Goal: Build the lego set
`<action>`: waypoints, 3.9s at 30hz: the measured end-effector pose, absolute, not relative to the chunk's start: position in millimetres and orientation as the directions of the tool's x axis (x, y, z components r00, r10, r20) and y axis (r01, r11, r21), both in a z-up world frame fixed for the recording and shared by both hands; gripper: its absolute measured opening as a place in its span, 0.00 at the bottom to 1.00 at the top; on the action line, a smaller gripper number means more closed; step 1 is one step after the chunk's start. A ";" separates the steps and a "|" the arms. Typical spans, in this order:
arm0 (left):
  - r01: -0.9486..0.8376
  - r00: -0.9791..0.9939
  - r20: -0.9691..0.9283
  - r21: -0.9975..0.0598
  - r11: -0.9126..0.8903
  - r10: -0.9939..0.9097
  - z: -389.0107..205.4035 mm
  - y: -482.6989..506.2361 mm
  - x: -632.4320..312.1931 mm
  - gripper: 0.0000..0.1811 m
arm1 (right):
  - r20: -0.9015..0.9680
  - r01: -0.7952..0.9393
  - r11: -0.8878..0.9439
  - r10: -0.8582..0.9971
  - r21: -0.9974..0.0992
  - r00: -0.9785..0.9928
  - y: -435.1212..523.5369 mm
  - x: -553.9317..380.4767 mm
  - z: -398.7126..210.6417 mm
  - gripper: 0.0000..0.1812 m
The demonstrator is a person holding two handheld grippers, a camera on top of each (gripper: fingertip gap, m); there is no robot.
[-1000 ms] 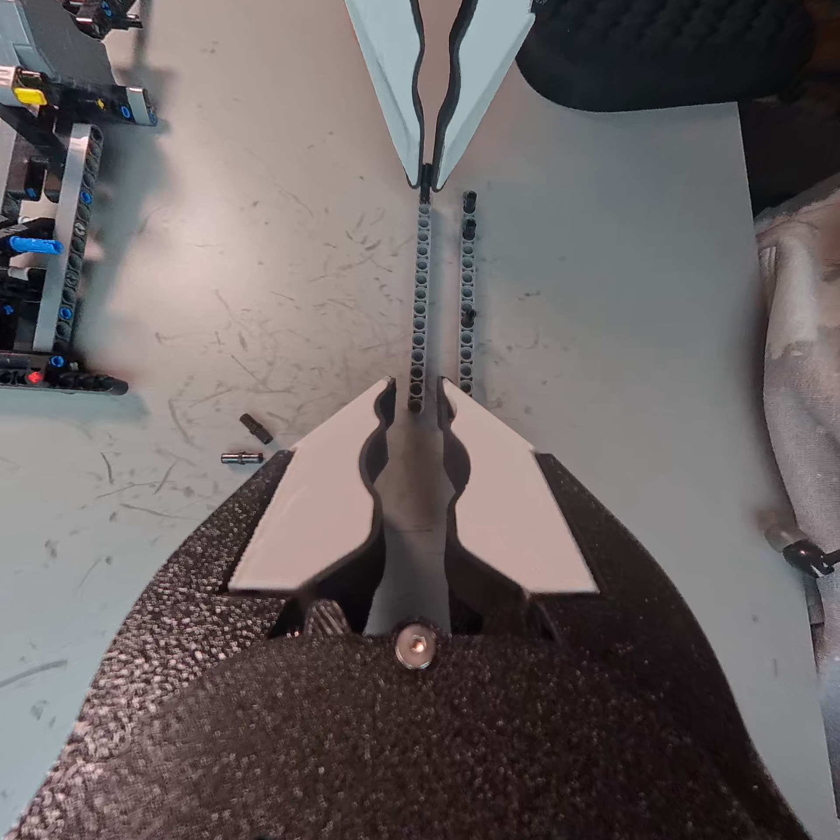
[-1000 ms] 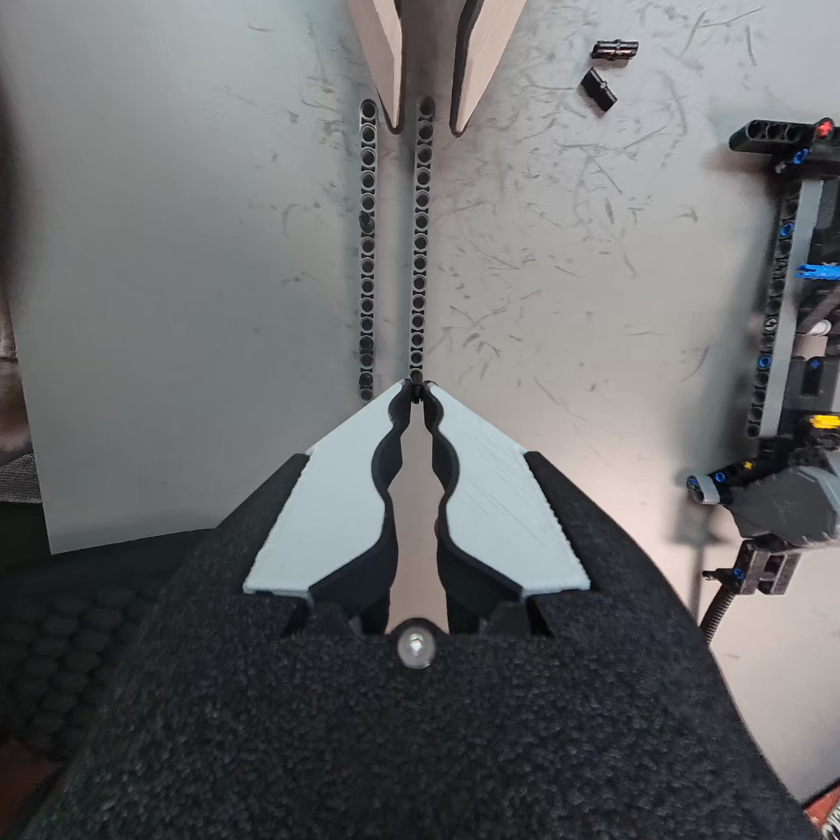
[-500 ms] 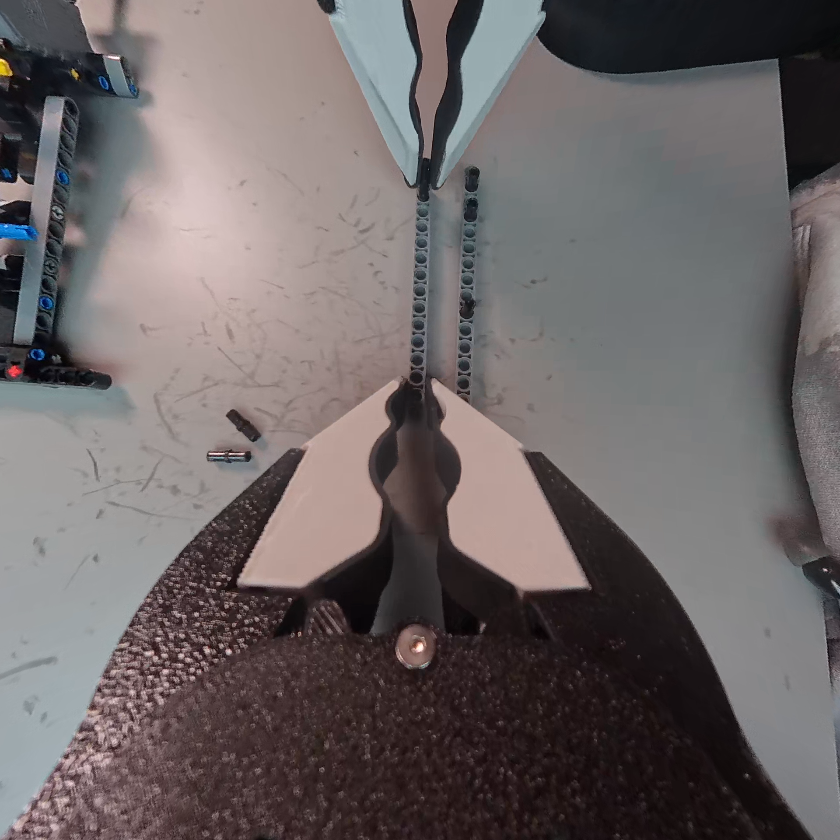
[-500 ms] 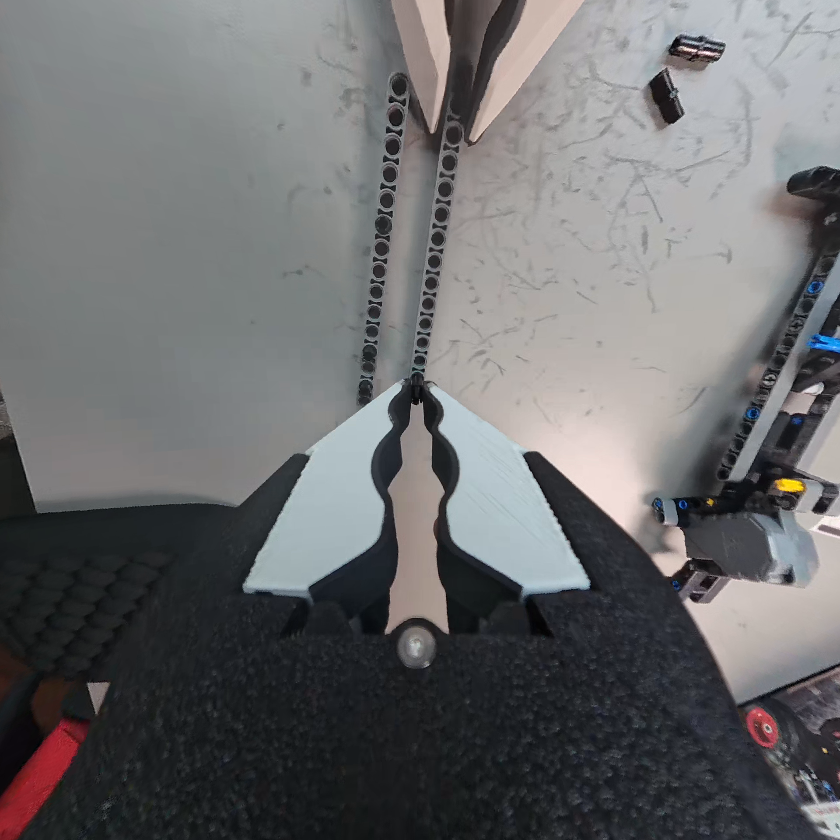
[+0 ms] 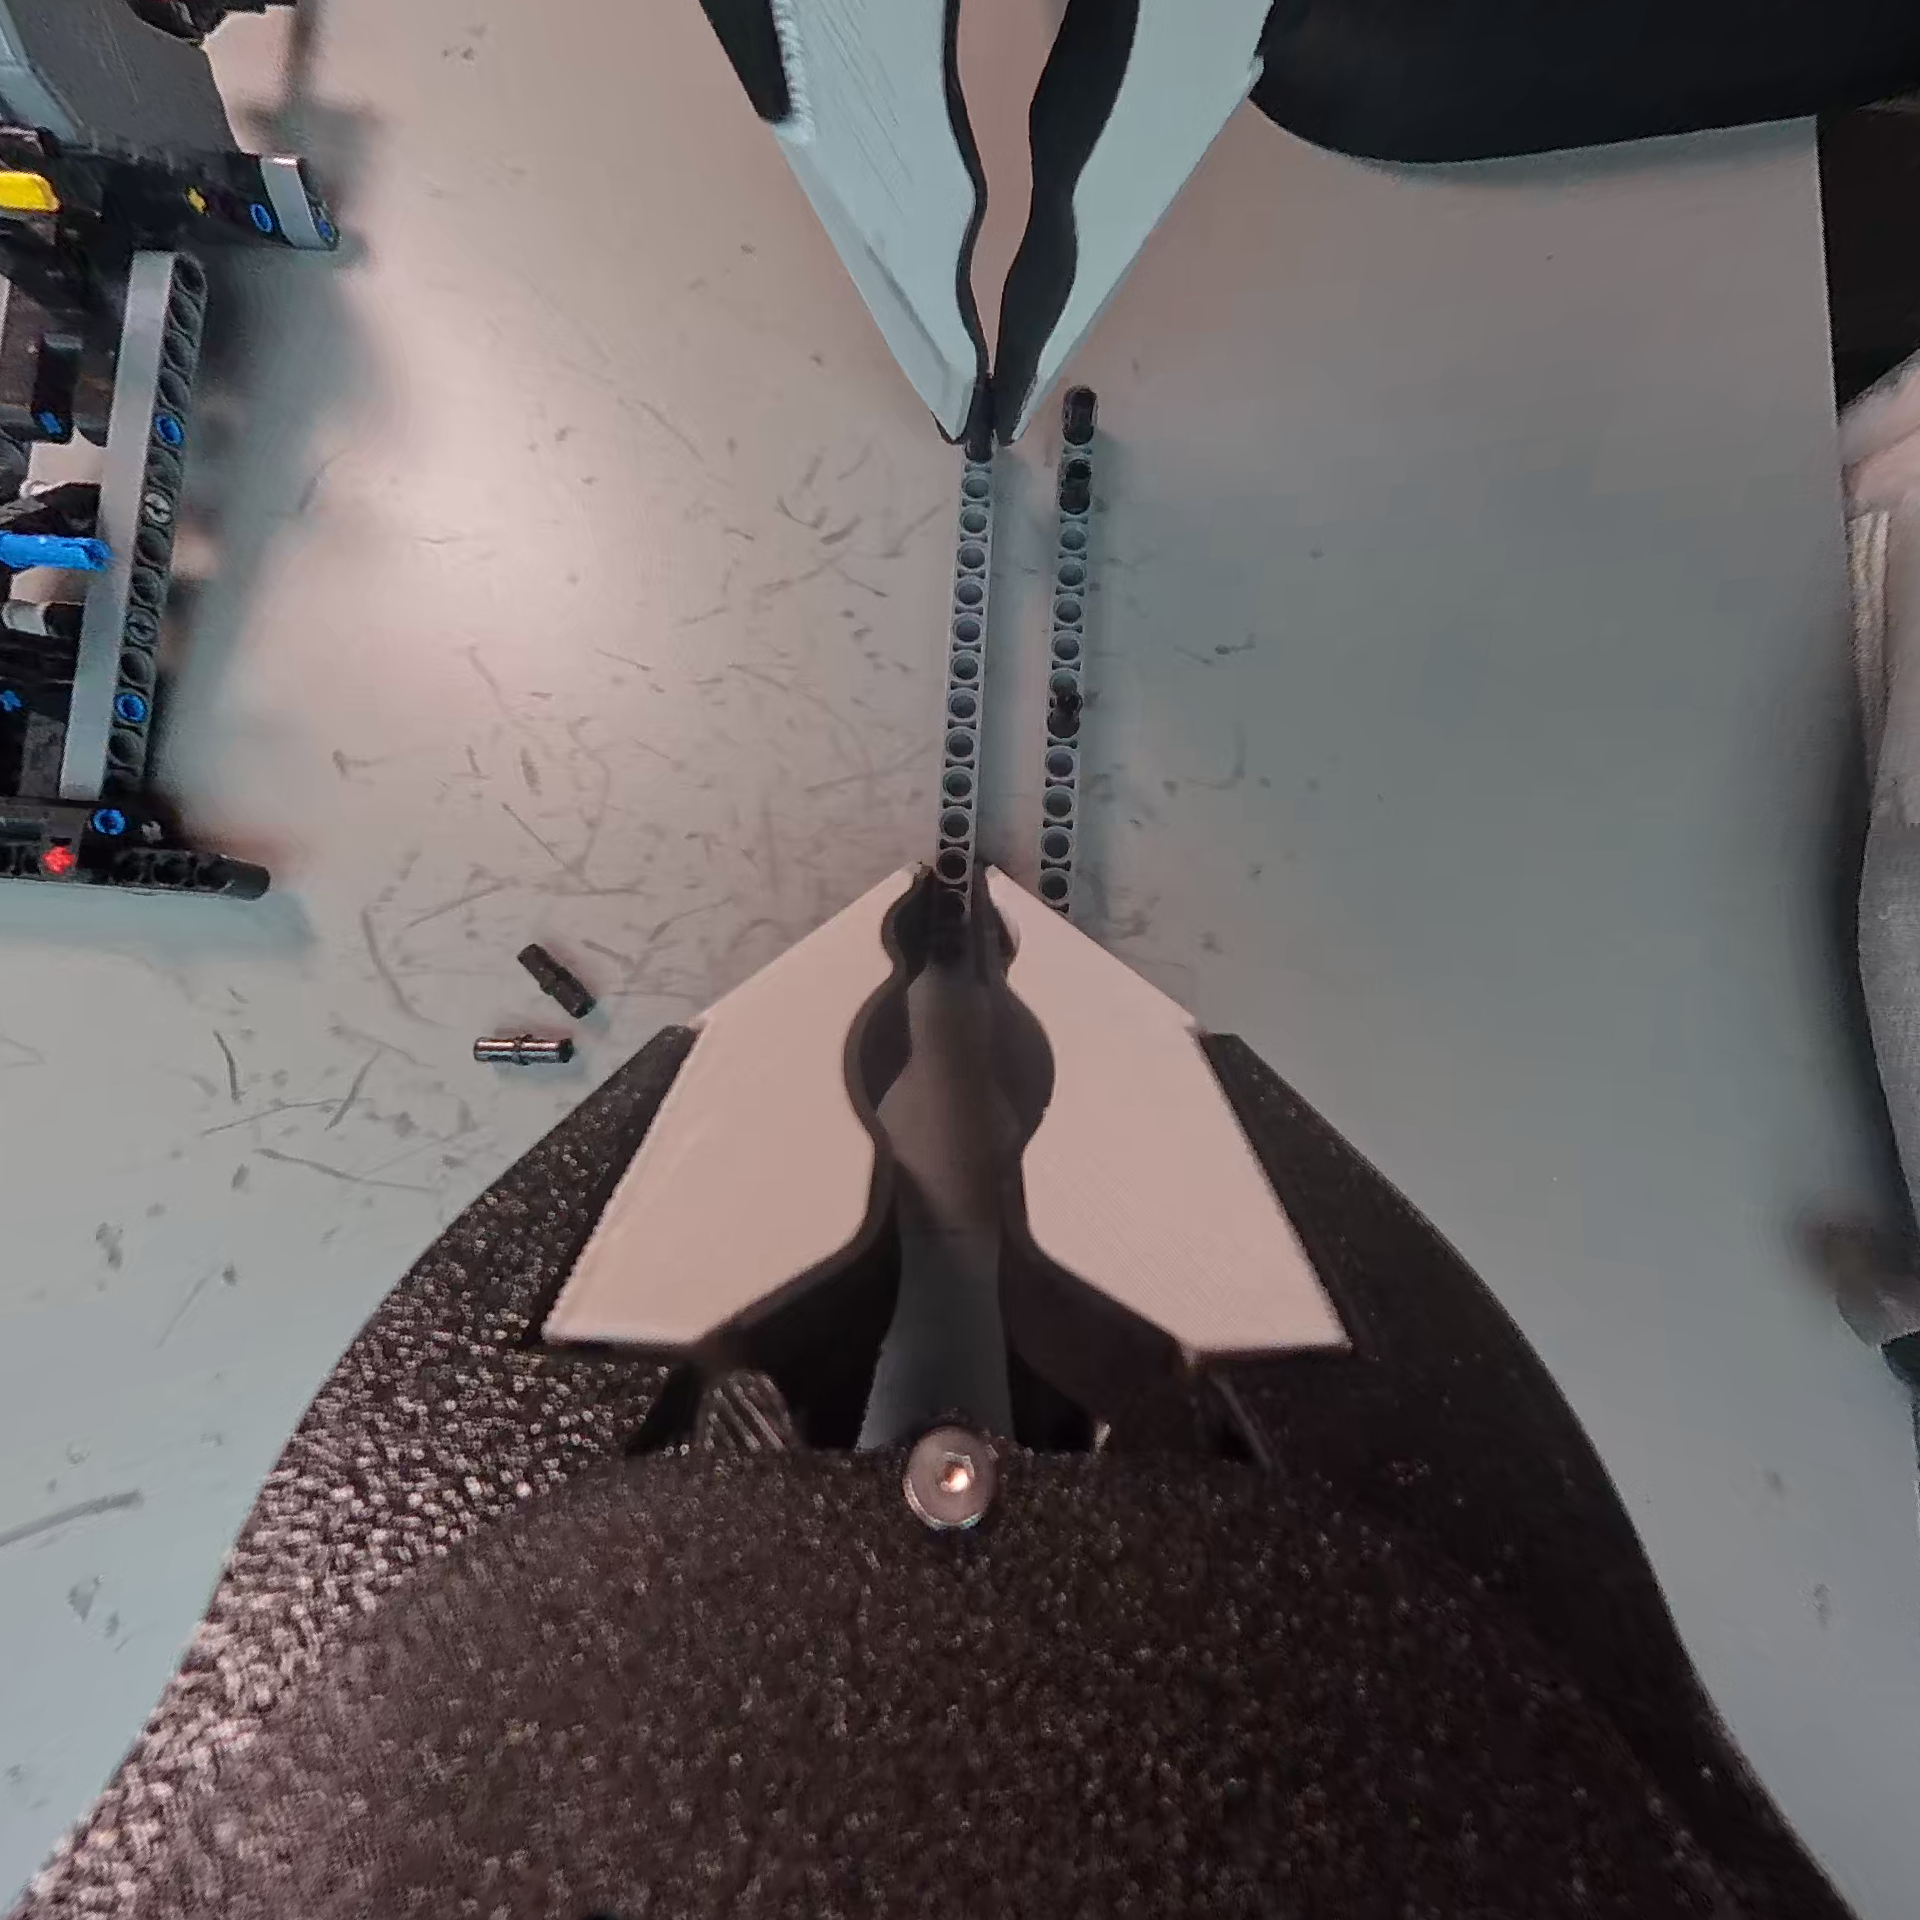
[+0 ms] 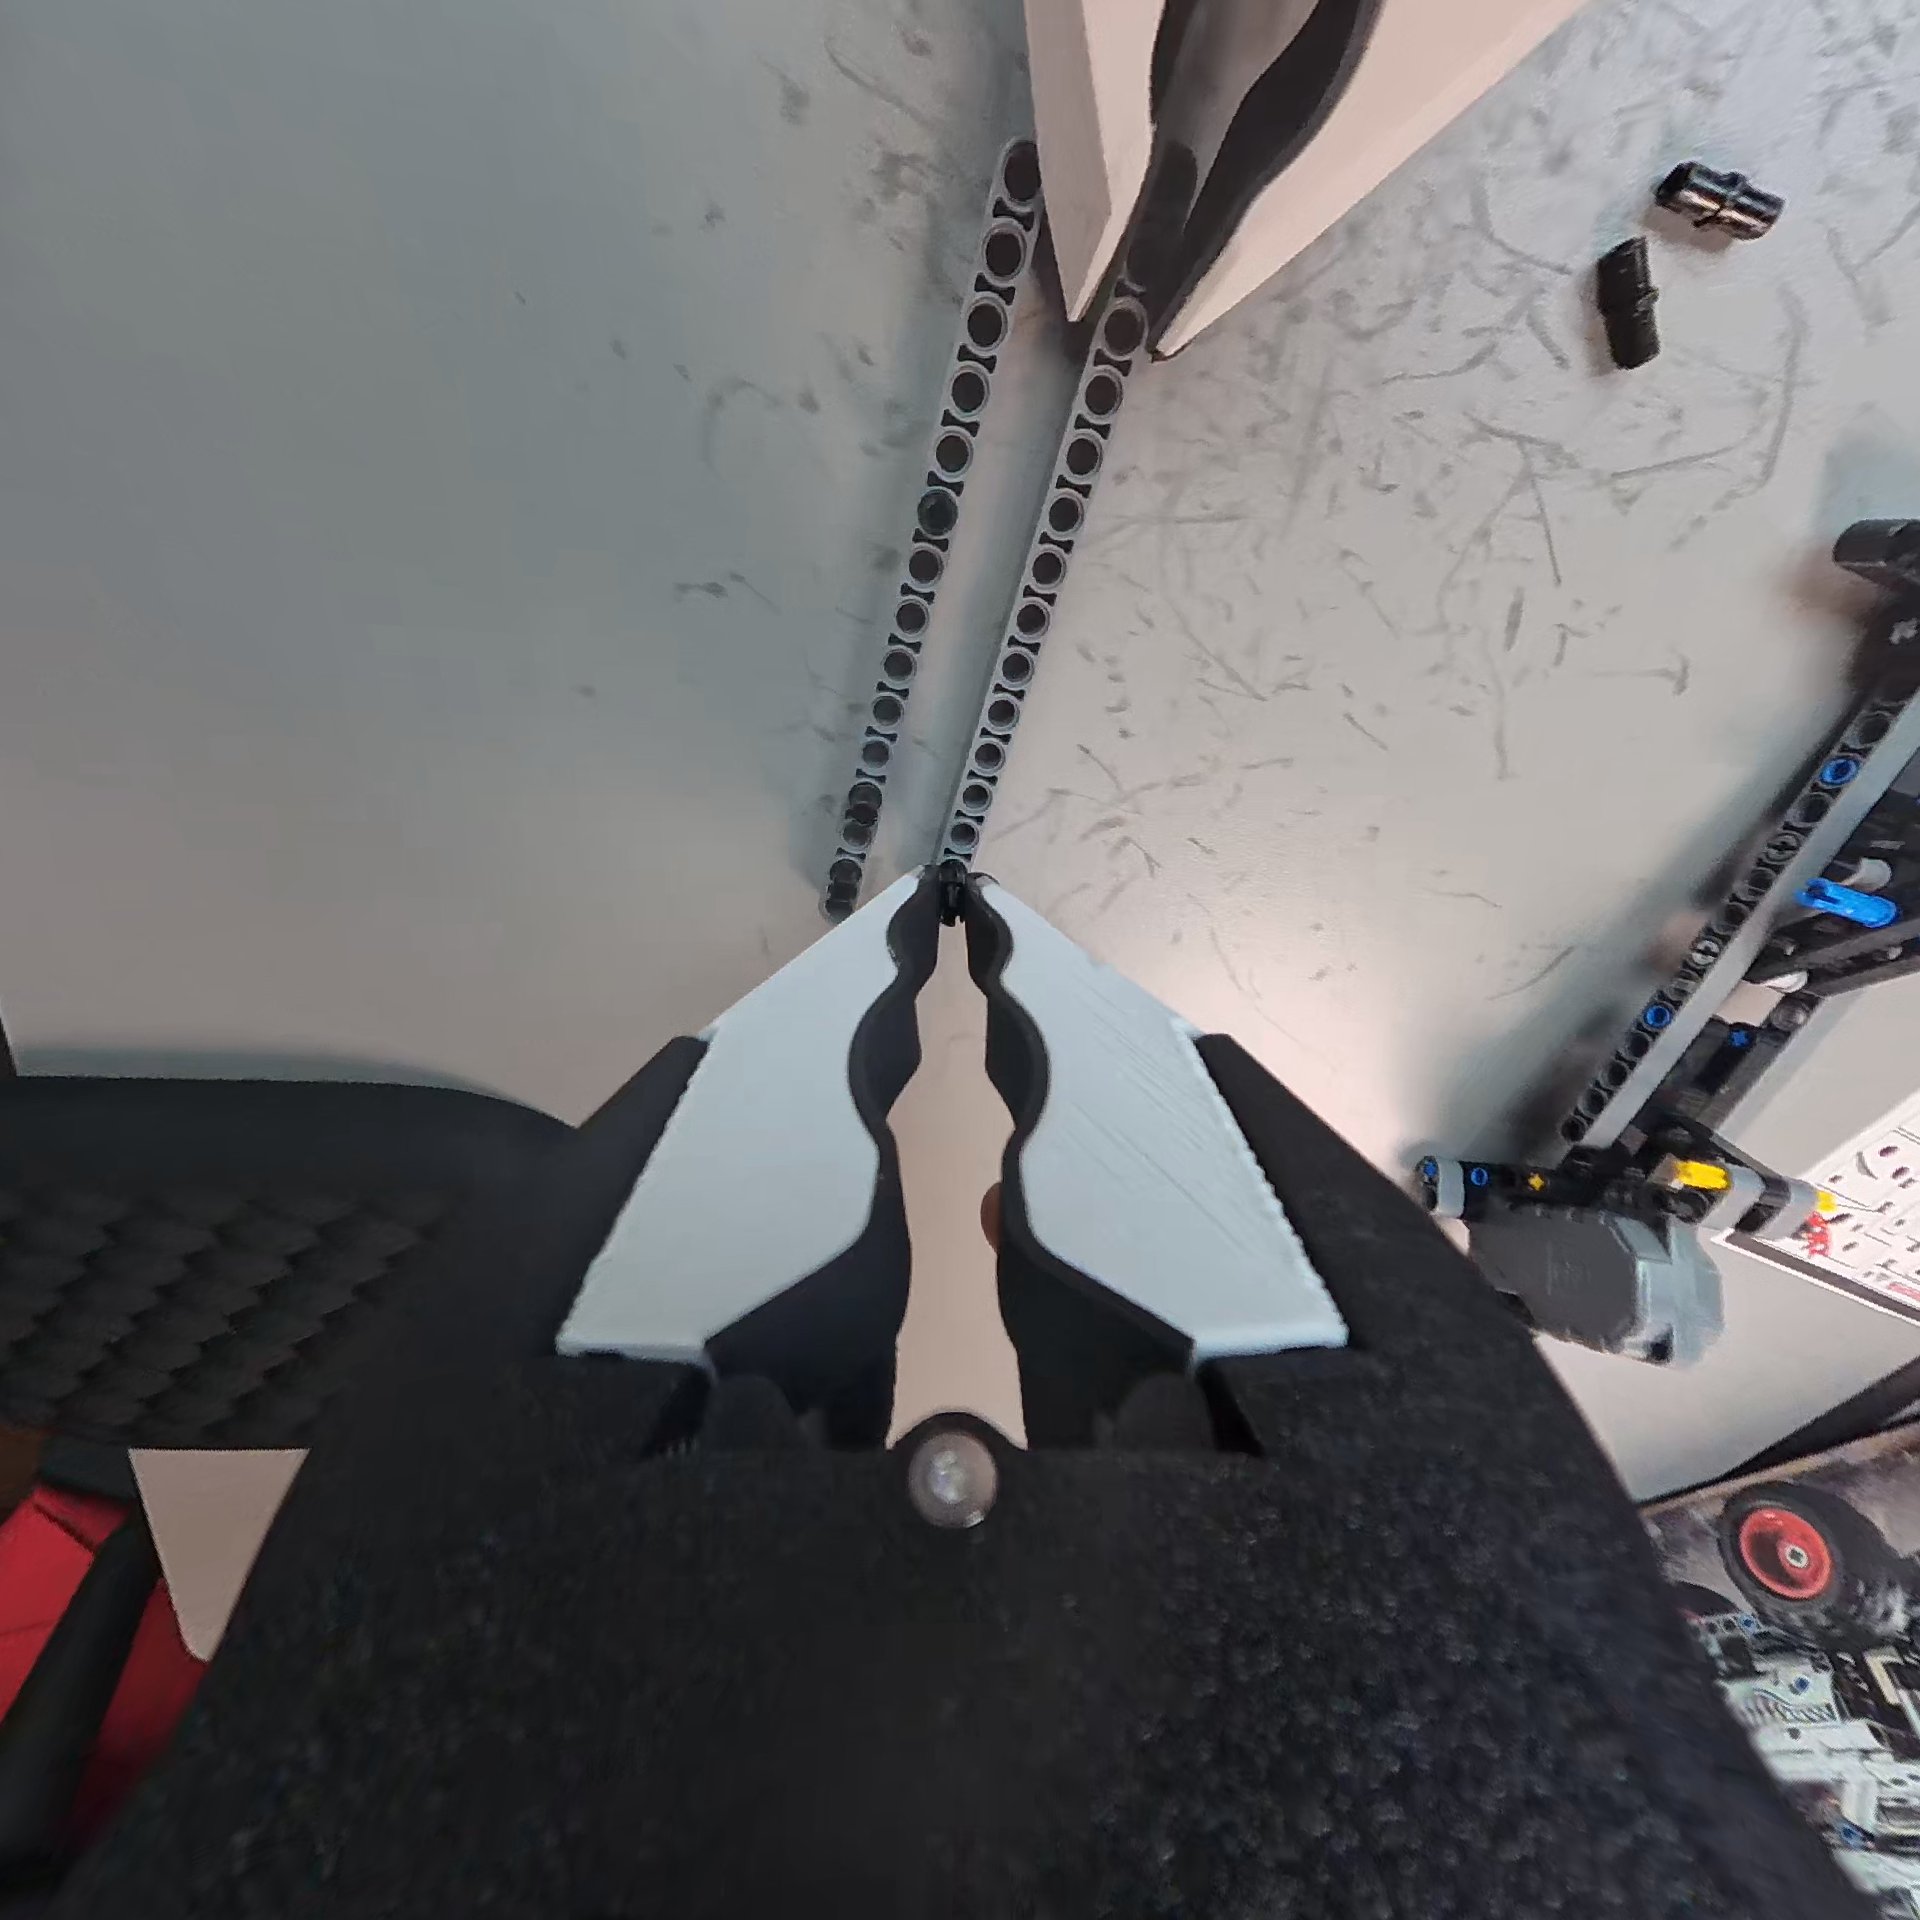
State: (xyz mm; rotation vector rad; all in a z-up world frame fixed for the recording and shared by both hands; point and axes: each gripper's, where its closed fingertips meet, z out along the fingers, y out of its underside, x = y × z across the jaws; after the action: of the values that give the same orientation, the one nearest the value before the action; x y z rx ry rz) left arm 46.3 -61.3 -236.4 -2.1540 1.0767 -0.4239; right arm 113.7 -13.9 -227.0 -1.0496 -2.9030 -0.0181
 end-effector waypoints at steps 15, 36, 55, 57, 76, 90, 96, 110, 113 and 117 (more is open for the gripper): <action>-0.556 0.635 -0.007 -0.698 -0.451 -0.772 -236.3 -59.6 45.9 0.04 | 0.070 0.571 0.818 0.567 0.067 -0.821 -14.3 114.1 -228.0 0.02; -0.538 0.657 0.000 -0.700 -0.469 -0.754 -236.1 -58.7 45.7 0.05 | 0.090 0.663 0.749 0.660 0.000 -0.745 -16.0 115.2 -228.5 0.02; -0.538 0.660 -0.002 -0.700 -0.470 -0.751 -236.1 -60.5 46.6 0.04 | 0.083 0.743 0.569 0.810 -0.352 -0.581 -21.0 98.1 -199.2 0.00; -0.538 0.663 -0.008 -0.700 -0.469 -0.749 -236.1 -59.8 46.0 0.04 | 0.087 0.748 0.508 0.846 -0.426 -0.525 -17.8 96.9 -194.9 0.00; -0.531 0.675 -0.012 -0.702 -0.475 -0.738 -236.6 -57.0 43.8 0.05 | 0.155 0.297 0.066 0.945 -0.953 0.288 132.6 199.3 -11.0 0.09; -0.533 0.678 -0.019 -0.701 -0.473 -0.735 -237.2 -56.3 43.5 0.05 | 0.162 0.458 -0.230 0.726 -0.858 0.668 241.8 328.1 -85.0 0.13; -0.531 0.681 -0.019 -0.702 -0.475 -0.732 -237.3 -55.5 43.4 0.05 | 0.045 0.368 -0.527 0.528 -0.766 0.848 309.2 380.3 -172.8 0.18; -0.517 0.682 0.006 -0.703 -0.488 -0.731 -237.2 -55.1 43.3 0.06 | 0.031 0.363 -0.713 0.433 -0.600 0.901 349.7 382.3 -233.4 0.13; -0.519 0.680 0.004 -0.703 -0.485 -0.733 -237.2 -55.3 43.3 0.06 | 0.036 0.379 -0.711 0.446 -0.592 0.894 348.1 378.7 -233.6 0.09; -0.523 0.679 -0.002 -0.703 -0.481 -0.735 -237.1 -55.7 43.5 0.06 | 0.044 0.394 -0.704 0.459 -0.592 0.887 347.8 377.4 -233.6 0.08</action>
State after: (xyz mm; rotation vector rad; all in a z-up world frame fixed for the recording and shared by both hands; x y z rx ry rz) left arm 43.5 -55.7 -237.1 -2.1956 0.9620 -0.3925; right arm 377.4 347.8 -233.6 -2.4366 -0.6122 0.1414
